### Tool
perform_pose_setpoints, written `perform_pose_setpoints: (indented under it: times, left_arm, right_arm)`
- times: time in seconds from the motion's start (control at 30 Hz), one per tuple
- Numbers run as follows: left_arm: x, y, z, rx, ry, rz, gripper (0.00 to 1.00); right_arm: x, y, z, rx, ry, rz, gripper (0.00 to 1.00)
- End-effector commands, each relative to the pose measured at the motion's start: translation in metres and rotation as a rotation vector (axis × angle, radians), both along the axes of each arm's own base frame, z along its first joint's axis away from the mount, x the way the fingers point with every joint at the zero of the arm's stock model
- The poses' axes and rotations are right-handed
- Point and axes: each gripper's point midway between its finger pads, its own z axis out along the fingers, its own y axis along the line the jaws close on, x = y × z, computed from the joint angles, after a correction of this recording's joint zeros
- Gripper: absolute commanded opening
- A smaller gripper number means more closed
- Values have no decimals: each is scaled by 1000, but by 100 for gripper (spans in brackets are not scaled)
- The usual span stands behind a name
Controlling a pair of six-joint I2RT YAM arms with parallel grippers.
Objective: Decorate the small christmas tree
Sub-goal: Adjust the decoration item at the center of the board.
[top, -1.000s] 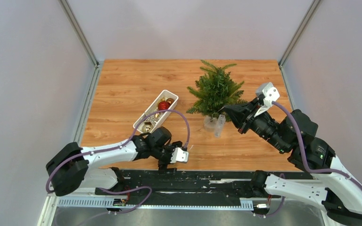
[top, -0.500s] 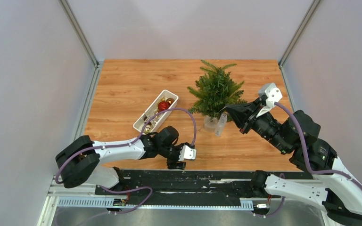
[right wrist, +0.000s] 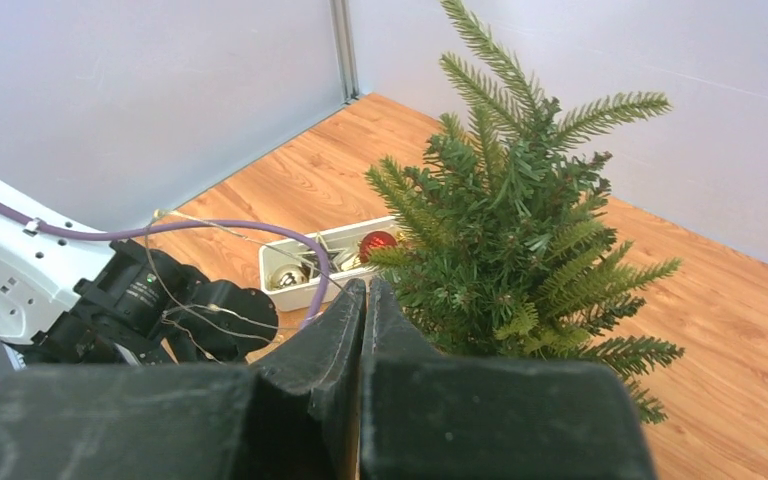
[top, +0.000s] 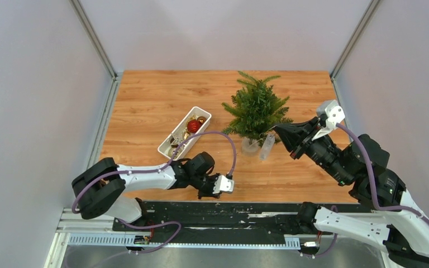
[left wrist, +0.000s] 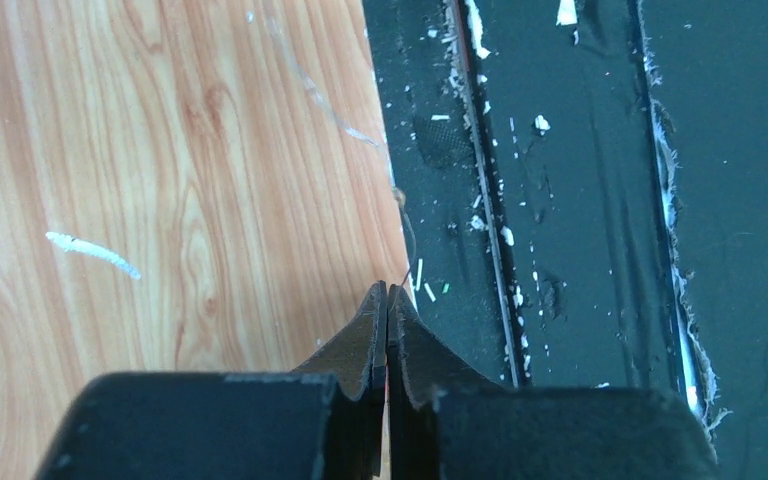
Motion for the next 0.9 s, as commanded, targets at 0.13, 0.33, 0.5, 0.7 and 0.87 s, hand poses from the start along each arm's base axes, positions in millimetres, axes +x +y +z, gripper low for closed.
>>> perform_pose_setpoints:
  times: [0.13, 0.33, 0.5, 0.7, 0.87]
  left_arm:
    - [47, 1, 115, -85, -218, 138, 0]
    - [50, 31, 225, -134, -286, 226, 0]
    - [37, 47, 300, -239, -324, 243, 0]
    - [39, 50, 375, -375, -360, 320, 0]
    - [41, 52, 413, -443, -370, 365, 0]
  right_arm:
    - [19, -38, -29, -47, 34, -221, 0]
    - [29, -50, -103, -95, 152, -350, 0]
    - [19, -55, -117, -43, 168, -316, 0]
    - [1, -32, -143, -78, 199, -141, 0]
    - [-38, 23, -177, -185, 247, 226, 0]
